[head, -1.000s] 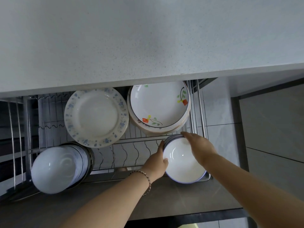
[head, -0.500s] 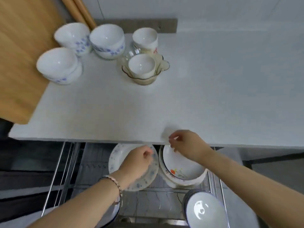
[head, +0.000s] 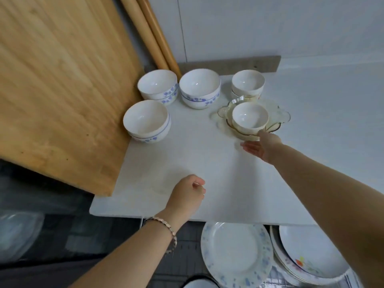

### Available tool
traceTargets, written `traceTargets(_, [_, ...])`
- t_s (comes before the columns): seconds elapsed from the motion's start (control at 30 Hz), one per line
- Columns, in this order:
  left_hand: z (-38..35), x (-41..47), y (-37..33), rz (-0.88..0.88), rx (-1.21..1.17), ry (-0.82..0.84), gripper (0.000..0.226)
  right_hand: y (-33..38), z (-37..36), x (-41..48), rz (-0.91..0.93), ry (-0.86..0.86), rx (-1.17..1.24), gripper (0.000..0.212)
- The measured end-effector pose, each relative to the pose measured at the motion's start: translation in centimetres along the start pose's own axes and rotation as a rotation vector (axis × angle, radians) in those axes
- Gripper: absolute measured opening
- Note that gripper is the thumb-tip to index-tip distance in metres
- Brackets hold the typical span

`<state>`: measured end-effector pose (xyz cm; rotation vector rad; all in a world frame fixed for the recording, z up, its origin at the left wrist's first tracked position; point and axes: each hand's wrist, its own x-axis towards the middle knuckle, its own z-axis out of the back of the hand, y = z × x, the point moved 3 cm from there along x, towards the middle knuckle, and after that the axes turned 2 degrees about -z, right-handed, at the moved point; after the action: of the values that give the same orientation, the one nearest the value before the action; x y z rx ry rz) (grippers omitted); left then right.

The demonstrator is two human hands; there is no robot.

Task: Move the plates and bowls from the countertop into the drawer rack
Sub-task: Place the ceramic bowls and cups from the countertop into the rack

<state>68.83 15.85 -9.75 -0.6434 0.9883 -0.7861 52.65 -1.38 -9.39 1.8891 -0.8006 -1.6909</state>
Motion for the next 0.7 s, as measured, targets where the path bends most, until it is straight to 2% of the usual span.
traceTargets(0.1, [0.9, 0.3, 1.5, 0.037, -0.026, 0.012, 0.026, 0.0, -0.4, 0.6, 0.055, -0.066, 0.11, 0.038])
traceTargets(0.3, [1.2, -0.8, 2.2, 0.09, -0.151, 0.026, 0.029, -3.5, 1.8, -3.4, -0.026, -0.062, 0.114, 0.031])
traceTargets(0.4, [0.3, -2.7, 1.3, 0.111, -0.282, 0.059, 0.047, -6.5, 3.4, -8.0, -0.064, -0.006, 0.057, 0.02])
traceTargets(0.53, [-0.9, -7.0, 0.6, 0.207, -0.46, 0.172, 0.069, -10.8, 5.4, -13.9, -0.122, 0.079, -0.007, 0.024])
traceTargets(0.6, [-1.2, -9.2, 1.2, 0.217, -0.461, 0.171, 0.067, -12.8, 6.1, -16.3, -0.138, 0.154, -0.065, 0.026])
traceTargets(0.7, [-1.5, -12.5, 2.9, 0.227, -0.46, 0.119, 0.05, -15.3, 6.9, -19.4, -0.161, 0.245, -0.162, 0.029])
